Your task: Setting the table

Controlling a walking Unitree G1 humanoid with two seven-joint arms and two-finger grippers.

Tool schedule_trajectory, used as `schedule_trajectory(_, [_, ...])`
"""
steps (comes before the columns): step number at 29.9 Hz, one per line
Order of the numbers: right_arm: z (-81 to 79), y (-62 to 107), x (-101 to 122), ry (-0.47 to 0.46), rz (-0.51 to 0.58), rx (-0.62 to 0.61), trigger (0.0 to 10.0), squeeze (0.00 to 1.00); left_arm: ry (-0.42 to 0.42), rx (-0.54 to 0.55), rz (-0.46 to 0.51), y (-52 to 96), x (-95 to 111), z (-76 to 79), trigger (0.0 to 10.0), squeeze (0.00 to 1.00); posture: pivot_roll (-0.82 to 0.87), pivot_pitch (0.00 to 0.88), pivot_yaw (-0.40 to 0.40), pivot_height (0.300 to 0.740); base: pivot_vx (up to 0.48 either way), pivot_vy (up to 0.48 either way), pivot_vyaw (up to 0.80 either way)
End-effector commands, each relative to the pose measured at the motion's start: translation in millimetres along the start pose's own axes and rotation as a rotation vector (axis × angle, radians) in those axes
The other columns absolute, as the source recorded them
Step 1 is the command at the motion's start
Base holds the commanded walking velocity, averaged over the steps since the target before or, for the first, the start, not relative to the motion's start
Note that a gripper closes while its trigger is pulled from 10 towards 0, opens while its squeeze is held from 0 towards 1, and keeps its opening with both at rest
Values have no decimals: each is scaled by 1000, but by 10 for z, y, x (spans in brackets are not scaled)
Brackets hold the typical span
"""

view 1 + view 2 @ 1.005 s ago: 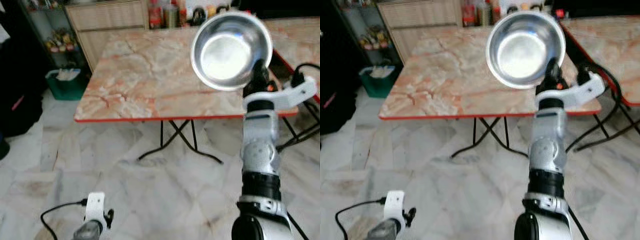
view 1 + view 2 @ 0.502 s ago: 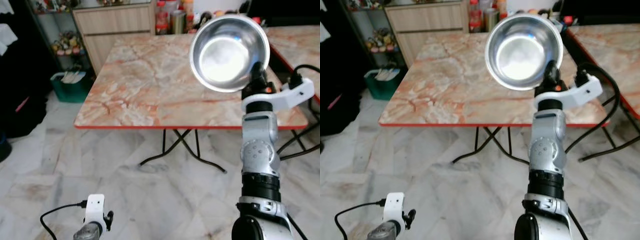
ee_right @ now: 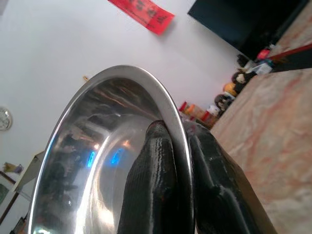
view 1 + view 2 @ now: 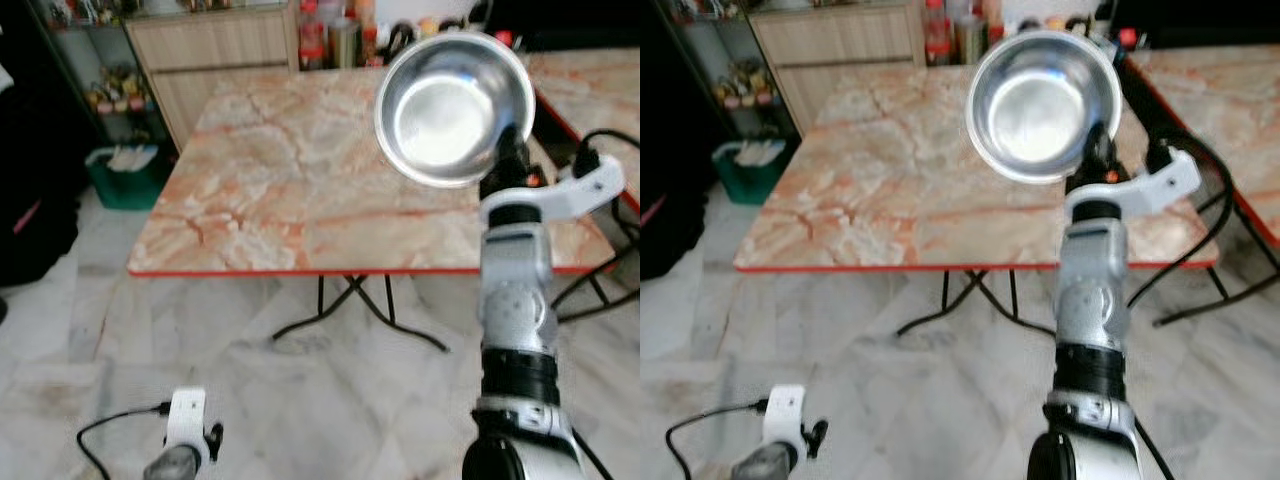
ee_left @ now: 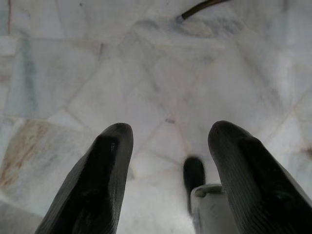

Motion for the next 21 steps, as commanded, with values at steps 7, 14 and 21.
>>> schedule_trajectory(7, [-154, -12, -49, -4, -23, 41, 10000, 0, -4, 32, -18, 21, -39, -130, 10000, 0, -32, 89, 51, 740, 331, 0, 0])
schedule_trajectory(14, [-120, 52, -182, 74, -98, 43, 10000, 0, -3, 32, -24, 19, -51, -110, 10000, 0, -31, 90, 48, 740, 328, 0, 0])
schedule_trajectory(21, [-113, 86, -242, 97, -122, 45, 10000, 0, -3, 32, -28, 20, -60, -108, 10000, 0, -31, 90, 45, 740, 326, 0, 0])
Point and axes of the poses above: a point about 5 cm out from each wrist's last joint towards the gripper, its own y axis pointing back from the gripper into the wrist, its own x axis along the axis of the wrist's last joint, z = x × y, the point moved 3 cm from there along -y, pointing out of the wrist towards the gripper, and after that the axes turned 14 degrees about y, right-handed, at the moved point
